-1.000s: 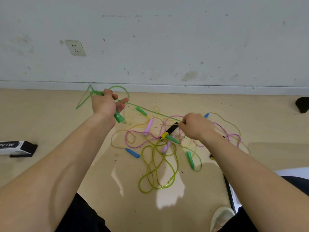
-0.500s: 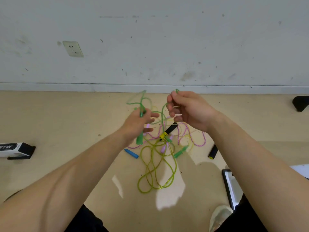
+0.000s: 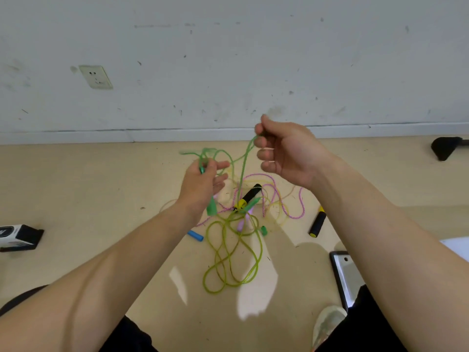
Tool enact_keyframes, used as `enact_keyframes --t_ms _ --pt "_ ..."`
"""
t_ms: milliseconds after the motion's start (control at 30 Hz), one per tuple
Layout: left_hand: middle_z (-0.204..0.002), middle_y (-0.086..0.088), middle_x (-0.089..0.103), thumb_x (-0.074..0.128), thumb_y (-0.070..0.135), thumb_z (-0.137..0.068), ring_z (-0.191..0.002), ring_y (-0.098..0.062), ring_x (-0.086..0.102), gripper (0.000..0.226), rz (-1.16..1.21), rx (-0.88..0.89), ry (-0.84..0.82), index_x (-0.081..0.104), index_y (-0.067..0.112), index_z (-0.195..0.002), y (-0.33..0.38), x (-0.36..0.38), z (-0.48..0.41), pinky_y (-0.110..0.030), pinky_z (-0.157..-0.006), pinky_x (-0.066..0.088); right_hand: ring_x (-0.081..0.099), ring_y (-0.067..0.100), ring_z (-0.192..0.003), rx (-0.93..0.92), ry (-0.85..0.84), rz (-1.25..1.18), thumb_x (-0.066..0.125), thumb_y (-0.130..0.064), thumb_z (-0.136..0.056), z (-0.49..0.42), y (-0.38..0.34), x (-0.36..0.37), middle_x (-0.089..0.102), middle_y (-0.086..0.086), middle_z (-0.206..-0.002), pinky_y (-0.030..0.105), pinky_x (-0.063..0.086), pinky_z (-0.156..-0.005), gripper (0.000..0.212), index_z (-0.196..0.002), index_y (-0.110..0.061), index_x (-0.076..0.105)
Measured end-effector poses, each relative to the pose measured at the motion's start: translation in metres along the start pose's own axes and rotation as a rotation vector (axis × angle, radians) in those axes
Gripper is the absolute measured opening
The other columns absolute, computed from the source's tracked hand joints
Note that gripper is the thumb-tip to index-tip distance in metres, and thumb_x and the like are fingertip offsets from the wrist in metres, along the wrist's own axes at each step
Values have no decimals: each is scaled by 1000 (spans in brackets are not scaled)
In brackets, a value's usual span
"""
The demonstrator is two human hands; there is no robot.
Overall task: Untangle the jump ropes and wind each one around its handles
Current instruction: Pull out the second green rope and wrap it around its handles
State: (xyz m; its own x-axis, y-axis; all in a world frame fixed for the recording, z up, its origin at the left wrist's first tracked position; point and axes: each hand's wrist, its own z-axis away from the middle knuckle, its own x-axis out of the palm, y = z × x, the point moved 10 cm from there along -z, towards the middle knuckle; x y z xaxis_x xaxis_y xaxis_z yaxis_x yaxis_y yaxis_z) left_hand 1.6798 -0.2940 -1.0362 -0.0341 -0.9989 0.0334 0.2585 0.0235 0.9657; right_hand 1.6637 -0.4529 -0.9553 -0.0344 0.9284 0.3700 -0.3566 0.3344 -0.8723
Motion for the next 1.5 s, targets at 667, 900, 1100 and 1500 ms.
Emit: enact_keyframes --t_ms 667,900,1100,1500 --pt "-63 6 42 39 33 -107 -51 -12 45 30 332 -232 -278 49 19 -84 21 29 16 -41 -65 60 69 21 -56 28 350 196 38 -30 -105 2 12 -55 69 6 -70 27 54 -52 31 -95 -9 59" --pt "-60 5 45 40 35 -107 -52 -13 49 31 617 -268 -135 51 17 -84 38 5 4 -42 -66 62 60 20 -67 79 221 757 45 -5 -87 -5 52 -37 69 11 -85 30 47 -66 22 -84 -12 66" --pt "-61 3 43 39 33 -108 -50 -14 50 32 713 -294 -142 49 15 -83 42 12 10 -42 -62 62 23 25 -142 159 -165 1147 64 -25 -87 -18 139 -1 26 -1 -154 45 26 -117 59 -141 -44 48" --pt "-68 -2 49 38 28 -109 -60 -18 60 31 587 -193 179 48 12 -84 27 -63 -25 -46 -64 58 51 9 -45 124 6 865 34 -26 -107 -18 127 -35 64 4 -72 20 42 -46 25 -115 -22 58"
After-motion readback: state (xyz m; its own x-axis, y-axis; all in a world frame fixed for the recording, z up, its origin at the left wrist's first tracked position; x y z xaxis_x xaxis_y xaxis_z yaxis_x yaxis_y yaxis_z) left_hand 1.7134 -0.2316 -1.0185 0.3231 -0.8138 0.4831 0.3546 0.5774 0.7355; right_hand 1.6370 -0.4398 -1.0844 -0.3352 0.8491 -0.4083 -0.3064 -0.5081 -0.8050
